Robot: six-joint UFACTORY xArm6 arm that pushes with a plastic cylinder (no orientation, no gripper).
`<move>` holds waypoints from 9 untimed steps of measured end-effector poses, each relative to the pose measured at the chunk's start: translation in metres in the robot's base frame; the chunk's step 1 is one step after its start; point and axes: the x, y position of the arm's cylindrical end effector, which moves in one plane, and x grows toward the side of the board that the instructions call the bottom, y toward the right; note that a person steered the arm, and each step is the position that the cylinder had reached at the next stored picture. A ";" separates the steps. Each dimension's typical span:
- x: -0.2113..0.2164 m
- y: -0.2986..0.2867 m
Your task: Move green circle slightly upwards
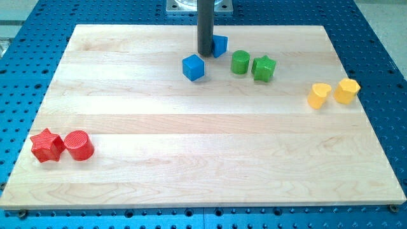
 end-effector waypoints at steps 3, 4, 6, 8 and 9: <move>0.084 -0.074; 0.104 -0.011; 0.067 0.039; 0.075 0.041; 0.078 0.061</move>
